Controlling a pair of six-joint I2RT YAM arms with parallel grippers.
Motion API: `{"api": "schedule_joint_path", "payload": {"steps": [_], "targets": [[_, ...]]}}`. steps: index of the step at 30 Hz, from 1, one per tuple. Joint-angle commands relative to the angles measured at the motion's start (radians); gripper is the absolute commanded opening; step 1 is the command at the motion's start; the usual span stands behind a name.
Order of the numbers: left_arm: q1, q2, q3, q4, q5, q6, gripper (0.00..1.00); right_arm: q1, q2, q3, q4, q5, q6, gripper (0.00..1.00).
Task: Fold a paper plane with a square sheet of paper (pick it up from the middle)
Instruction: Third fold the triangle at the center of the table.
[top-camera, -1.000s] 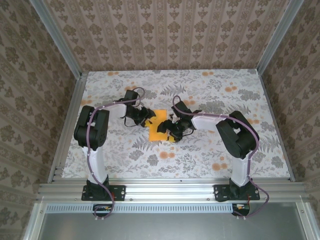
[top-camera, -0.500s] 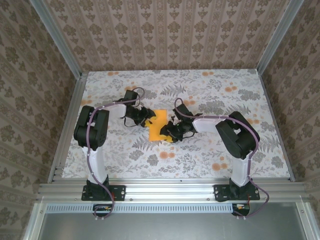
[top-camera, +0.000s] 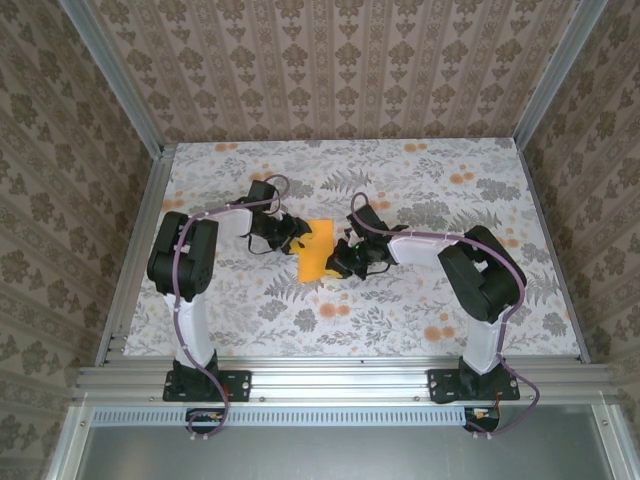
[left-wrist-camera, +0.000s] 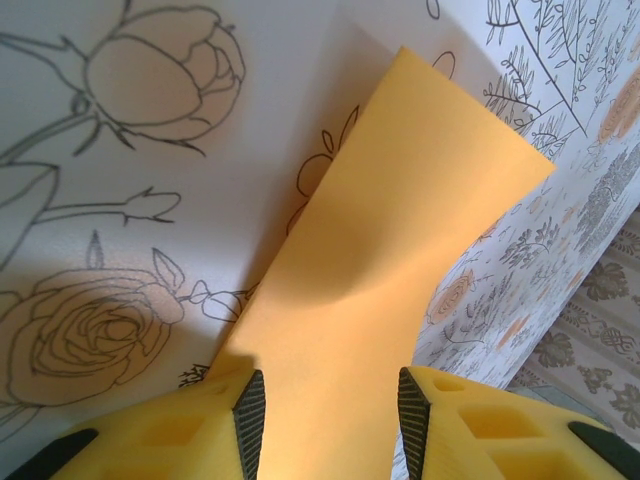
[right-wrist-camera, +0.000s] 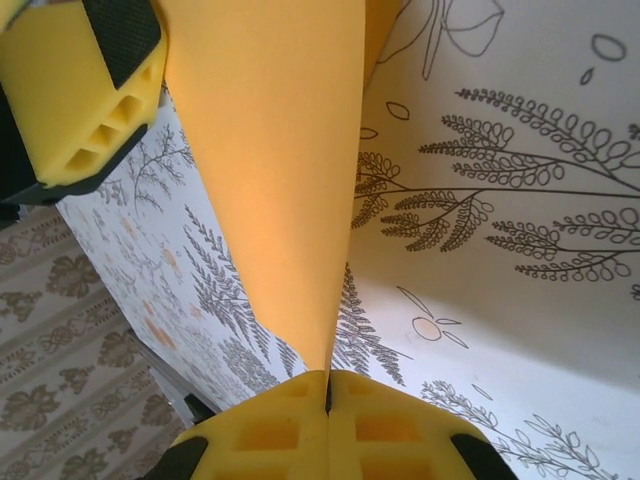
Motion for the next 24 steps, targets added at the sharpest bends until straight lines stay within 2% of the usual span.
{"api": "schedule_joint_path", "payload": {"steps": [1, 14, 19, 24], "targets": [[0.007, 0.034, -0.044, -0.044, -0.053, 0.007, 0.43, 0.005, 0.017, 0.061, -0.019, 0.008, -0.011, 0.02], [0.001, 0.031, -0.024, -0.052, -0.042, 0.03, 0.43, 0.011, 0.147, 0.22, -0.03, -0.009, -0.039, 0.03], [-0.005, -0.02, 0.013, -0.023, 0.004, 0.056, 0.46, 0.013, 0.165, 0.239, -0.091, 0.0, -0.079, 0.04], [-0.006, -0.072, 0.046, -0.006, -0.012, 0.09, 0.51, 0.013, 0.162, 0.246, -0.145, 0.025, -0.112, 0.04]]}}
